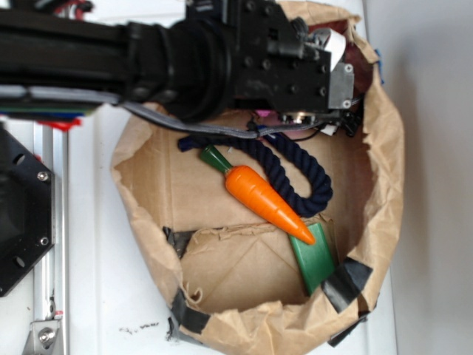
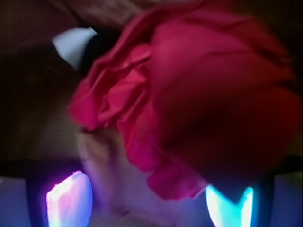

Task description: Grab the red paper.

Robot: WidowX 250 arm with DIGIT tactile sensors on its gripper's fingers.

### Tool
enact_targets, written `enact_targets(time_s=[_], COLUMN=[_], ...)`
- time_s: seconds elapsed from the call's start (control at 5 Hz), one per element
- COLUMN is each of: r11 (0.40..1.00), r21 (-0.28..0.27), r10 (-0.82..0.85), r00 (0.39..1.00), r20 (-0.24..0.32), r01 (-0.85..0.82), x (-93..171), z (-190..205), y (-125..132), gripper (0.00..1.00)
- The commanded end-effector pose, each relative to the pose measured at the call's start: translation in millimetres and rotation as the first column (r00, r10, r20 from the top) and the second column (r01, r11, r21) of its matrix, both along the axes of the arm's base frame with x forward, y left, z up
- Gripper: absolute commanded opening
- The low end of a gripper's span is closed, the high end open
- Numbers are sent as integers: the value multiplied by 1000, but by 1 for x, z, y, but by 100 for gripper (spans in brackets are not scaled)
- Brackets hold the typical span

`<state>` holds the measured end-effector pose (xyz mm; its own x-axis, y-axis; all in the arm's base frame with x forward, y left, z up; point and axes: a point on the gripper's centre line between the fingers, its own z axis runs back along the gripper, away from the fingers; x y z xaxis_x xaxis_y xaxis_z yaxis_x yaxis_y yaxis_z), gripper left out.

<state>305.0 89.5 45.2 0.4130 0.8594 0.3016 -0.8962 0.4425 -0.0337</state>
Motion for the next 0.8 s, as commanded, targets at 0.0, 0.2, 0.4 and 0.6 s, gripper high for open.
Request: enact_targets(time_s=[0.0, 0.2, 0.4, 0.6], r11=[1000, 1000, 999, 999], r21=[8, 0, 10, 30], r10=[-11, -28, -45, -37], r00=[994, 993, 992, 992], r20=[109, 115, 116, 117], r01=[10, 28, 44, 34], x=[-8, -13, -18, -22], z=[40, 40, 38, 34], y=[-10, -17, -24, -18], gripper=[100, 100, 100, 100])
